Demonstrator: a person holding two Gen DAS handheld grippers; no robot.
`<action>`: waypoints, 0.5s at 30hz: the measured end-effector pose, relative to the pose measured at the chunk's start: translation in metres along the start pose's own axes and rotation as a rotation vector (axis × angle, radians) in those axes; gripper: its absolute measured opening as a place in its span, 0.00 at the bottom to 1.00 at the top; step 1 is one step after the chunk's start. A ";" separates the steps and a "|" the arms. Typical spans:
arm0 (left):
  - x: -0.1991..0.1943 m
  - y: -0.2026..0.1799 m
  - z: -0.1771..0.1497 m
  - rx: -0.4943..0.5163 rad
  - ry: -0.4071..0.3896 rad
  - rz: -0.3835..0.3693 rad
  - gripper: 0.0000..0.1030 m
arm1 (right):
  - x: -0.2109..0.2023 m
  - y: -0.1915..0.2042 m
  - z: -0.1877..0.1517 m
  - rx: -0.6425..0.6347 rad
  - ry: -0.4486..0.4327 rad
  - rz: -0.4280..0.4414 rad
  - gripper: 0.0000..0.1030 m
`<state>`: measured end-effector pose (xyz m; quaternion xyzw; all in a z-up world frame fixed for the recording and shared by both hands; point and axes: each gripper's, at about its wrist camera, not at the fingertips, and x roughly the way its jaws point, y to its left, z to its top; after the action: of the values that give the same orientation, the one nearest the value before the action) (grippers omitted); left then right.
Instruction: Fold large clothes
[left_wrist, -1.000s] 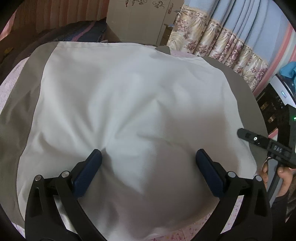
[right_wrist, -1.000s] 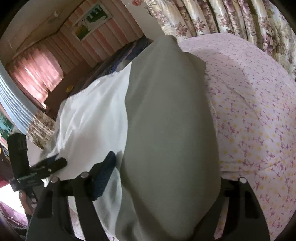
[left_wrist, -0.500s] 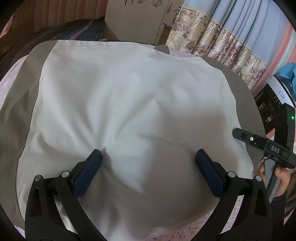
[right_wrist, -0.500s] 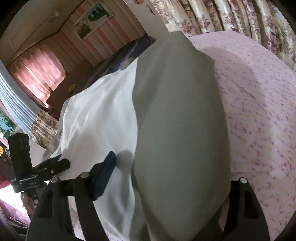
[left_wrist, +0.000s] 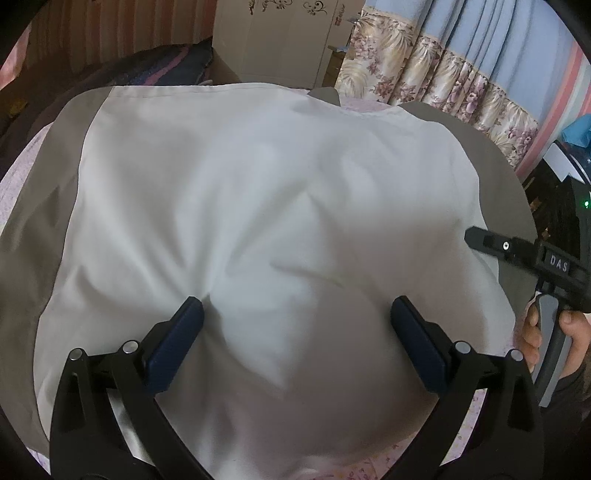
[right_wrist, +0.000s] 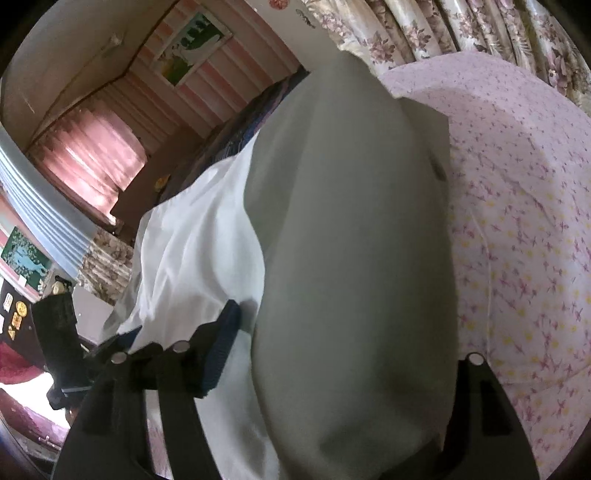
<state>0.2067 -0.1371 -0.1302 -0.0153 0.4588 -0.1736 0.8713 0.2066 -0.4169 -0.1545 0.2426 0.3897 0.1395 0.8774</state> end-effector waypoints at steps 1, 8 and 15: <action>0.000 0.000 0.000 0.002 0.000 0.001 0.97 | -0.005 0.003 0.000 -0.011 -0.021 0.000 0.41; 0.003 -0.002 0.000 0.012 0.013 0.012 0.97 | -0.038 0.060 0.011 -0.141 -0.130 0.037 0.22; -0.001 0.000 0.002 0.027 0.006 -0.001 0.97 | -0.036 0.131 0.026 -0.252 -0.077 -0.050 0.22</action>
<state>0.2083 -0.1367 -0.1285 -0.0033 0.4591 -0.1800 0.8700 0.1954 -0.3305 -0.0475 0.1257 0.3410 0.1562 0.9184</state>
